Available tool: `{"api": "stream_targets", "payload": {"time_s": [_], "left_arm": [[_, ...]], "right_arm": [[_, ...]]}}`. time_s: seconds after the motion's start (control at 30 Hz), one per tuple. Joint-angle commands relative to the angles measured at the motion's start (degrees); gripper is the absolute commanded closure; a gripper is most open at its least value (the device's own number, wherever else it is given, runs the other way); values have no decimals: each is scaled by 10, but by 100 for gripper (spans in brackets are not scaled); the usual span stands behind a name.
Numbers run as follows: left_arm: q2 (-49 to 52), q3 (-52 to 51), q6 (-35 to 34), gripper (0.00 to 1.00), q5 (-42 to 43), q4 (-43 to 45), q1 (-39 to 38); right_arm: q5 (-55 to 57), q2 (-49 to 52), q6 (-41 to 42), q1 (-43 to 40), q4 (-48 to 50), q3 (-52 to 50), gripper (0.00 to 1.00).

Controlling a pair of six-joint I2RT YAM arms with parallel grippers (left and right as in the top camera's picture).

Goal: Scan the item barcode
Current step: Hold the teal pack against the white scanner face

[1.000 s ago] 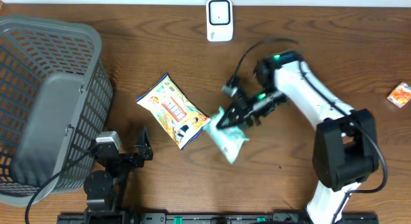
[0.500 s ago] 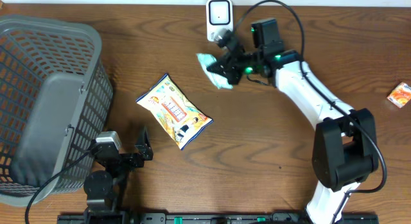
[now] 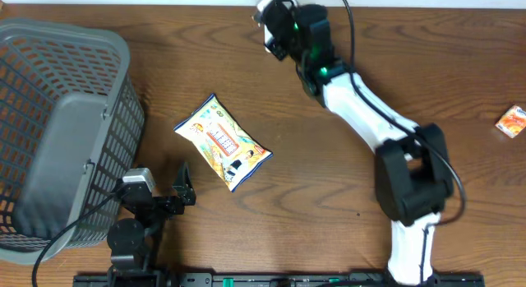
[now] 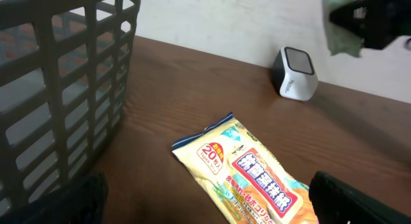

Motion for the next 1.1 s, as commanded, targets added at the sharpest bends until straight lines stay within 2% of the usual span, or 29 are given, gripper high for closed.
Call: {"api": "stream_targets", "payload": {"time_s": [0.0,0.13,0.23,0.63,0.73,0.8,0.9,1.07], "left_arm": [[-3,-9,-5,0,-1,-14,-2],[-3,-9,-5,0,-1,-14,-2],[-3,-9,-5,0,-1,-14,-2],[-3,-9,-5,0,-1,-14,-2],[-3,-9,-5,0,-1,-14,-2],[-3,-9,-5,0,-1,-14,-2],[-3,-9,-5,0,-1,-14,-2],[-3,-9,-5,0,-1,-14,-2]], "right_arm": [[38,78,-16,-3,3,112,99],[63,170,-33,-1,-32,242,99],[87,211,-42,-1,-52,289,99],[111,241,-67,2,-77,301,99],[111,241,-71,2,-122,301,99],[142,240,-7,2,-152,305,99],[203,205,83,-14,-282,337,99],[402,118,175,-68,-489,344,99]]}}
